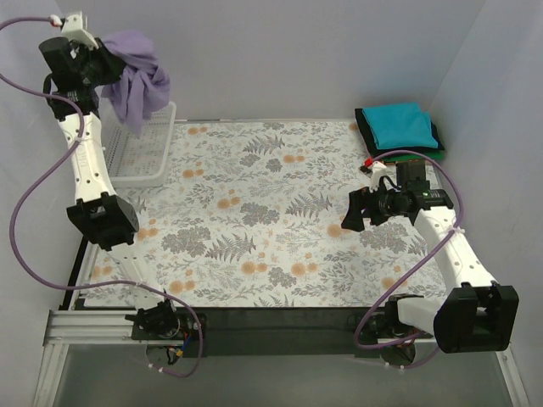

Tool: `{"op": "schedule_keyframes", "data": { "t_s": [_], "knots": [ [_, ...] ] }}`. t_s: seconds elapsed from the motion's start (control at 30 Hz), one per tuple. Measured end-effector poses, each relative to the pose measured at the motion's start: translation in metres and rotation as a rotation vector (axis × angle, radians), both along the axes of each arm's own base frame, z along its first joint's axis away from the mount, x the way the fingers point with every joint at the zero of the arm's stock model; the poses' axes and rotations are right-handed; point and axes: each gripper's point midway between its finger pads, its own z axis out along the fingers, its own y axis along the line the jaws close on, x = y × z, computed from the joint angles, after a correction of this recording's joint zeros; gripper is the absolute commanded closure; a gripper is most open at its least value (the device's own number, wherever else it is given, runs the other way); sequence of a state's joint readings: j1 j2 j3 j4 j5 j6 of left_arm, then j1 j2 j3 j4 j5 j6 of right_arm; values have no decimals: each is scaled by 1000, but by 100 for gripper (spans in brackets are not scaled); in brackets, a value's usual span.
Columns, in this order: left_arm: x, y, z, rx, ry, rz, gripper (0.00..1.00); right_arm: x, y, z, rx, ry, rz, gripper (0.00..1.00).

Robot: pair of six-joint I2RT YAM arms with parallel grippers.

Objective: Fold and stack the t-shirts
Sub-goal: Grab the tshirt from the pile, then move the tshirt to the center of the board

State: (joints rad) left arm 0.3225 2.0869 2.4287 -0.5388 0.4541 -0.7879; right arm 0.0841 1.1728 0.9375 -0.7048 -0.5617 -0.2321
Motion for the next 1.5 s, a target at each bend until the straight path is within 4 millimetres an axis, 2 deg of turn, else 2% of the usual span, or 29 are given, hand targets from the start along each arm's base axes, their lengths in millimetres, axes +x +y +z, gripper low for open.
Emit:
{"op": "schedule_keyframes", "data": {
  "t_s": [0.07,0.13,0.17,0.23,0.33,0.37,0.4,0.43,0.47,0.5,0.53,0.63,0.77,0.83,0.87,0.93,1.0,1.07,1.13,1.2,1.3,1.37,1.43,1.5],
  "knots": [
    [-15,-48,48,25,-100,-77,100,0,0,1,4,-4,-1,2],
    [-33,-101,86,36,-184,-168,100,1,-2,2,6,-8,-10,2],
    [-41,-123,99,34,-214,-210,100,1,-3,3,7,-9,-14,2],
    [-67,-182,127,8,-276,-335,100,2,-6,4,9,-12,-26,2],
    [-101,-236,151,-66,-312,-479,100,4,-10,5,10,-17,-40,2],
    [-110,-246,155,-93,-309,-516,100,4,-11,6,10,-19,-44,2],
    [-119,-253,154,-123,-300,-551,73,4,-11,6,10,-20,-47,2],
    [-125,-255,150,-140,-279,-569,52,4,-12,6,9,-20,-48,2],
    [-135,-257,136,-161,-240,-595,28,4,-12,6,9,-20,-50,2],
    [-143,-256,121,-181,-188,-609,11,5,-13,6,5,-21,-53,2],
    [-149,-255,108,-203,-146,-618,8,5,-14,6,1,-23,-54,2],
    [-172,-234,39,-255,37,-627,7,7,-16,10,-7,-33,-54,2],
    [-171,-157,-63,-313,263,-489,6,7,-16,16,-17,-47,-37,2],
    [-173,-117,-124,-345,387,-390,6,7,-17,15,-27,-41,-22,2],
    [-178,-105,-147,-362,445,-358,6,7,-18,11,-33,-32,-14,2],
    [-192,-97,-184,-370,534,-343,5,6,-20,2,-51,-2,1,2],
    [-208,-106,-203,-338,584,-387,7,4,-23,-8,-77,33,15,3],
    [-217,-117,-209,-283,594,-438,12,3,-26,-17,-102,62,24,6],
    [-230,-137,-213,-198,593,-519,21,3,-32,-32,-152,104,37,11],
    [-244,-156,-224,-113,605,-582,22,2,-33,-39,-175,127,49,13],
    [-277,-191,-255,38,670,-688,23,-1,-33,-58,-232,185,81,16],
    [-305,-215,-280,130,728,-770,23,-3,-31,-70,-266,225,104,18],
    [-329,-224,-303,203,783,-809,23,-4,-30,-80,-291,252,118,22],
    [-341,-221,-320,255,831,-801,23,-4,-30,-90,-314,283,127,27]
  ]
}}
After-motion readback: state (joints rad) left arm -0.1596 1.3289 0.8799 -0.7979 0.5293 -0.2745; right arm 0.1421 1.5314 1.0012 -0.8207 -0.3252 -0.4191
